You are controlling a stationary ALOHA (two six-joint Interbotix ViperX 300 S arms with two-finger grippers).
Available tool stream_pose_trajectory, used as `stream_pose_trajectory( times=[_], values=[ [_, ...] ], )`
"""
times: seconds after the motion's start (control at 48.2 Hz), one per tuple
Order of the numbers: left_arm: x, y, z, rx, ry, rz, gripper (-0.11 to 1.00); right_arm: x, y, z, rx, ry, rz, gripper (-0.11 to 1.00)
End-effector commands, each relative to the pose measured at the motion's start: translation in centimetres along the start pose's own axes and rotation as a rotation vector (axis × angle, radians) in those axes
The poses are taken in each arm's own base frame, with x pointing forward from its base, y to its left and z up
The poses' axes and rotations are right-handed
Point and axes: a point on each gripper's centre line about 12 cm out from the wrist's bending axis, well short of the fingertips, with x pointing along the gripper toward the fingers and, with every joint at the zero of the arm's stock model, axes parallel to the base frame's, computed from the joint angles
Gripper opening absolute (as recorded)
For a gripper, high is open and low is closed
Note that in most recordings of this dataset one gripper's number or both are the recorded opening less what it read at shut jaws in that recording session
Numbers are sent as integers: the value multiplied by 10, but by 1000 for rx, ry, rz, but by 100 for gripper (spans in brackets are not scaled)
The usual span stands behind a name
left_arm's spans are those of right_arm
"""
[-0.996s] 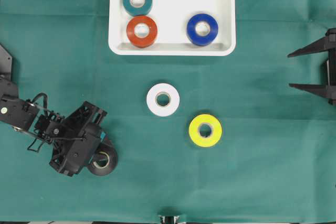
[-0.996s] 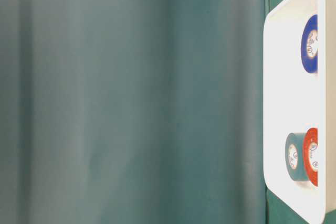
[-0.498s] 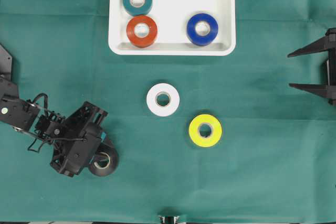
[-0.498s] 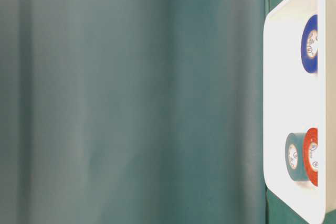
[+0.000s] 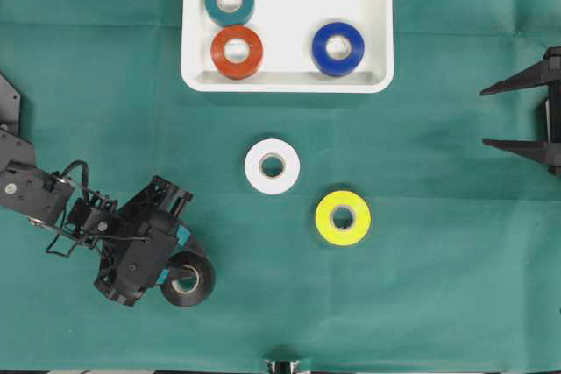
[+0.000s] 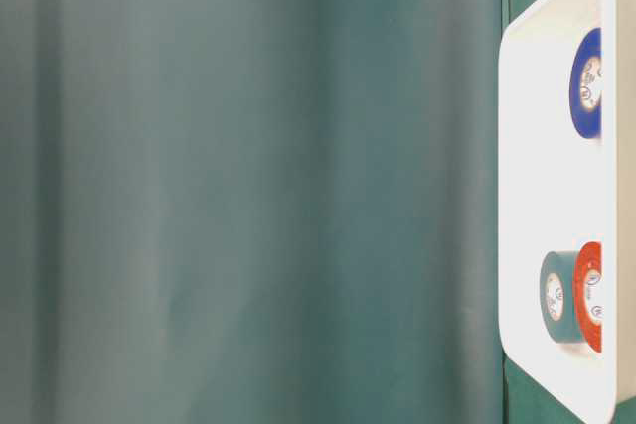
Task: Put the tape into the white case with the left arm.
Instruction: 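Lower the left gripper into the black roll's hole and close, then lift the black roll and carry it into the white tray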
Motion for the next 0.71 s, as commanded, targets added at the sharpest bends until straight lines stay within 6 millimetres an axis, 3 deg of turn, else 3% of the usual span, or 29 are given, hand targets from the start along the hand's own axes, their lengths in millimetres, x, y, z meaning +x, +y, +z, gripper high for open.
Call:
stream_pose_trajectory(
  times=[0.0, 0.187, 0.54, 0.685],
  values=[
    [-7, 0, 17, 1, -57, 1, 23, 1, 0, 5, 0, -15, 0, 86],
    [-12, 8, 22, -10, -70, 19, 23, 1, 0, 5, 0, -14, 1, 86],
    [-30, 57, 40, -86, -131, 133, 23, 1, 0, 6, 0, -17, 0, 86],
    [-35, 77, 38, -109, -128, 181, 23, 1, 0, 5, 0, -14, 1, 86]
  ],
)
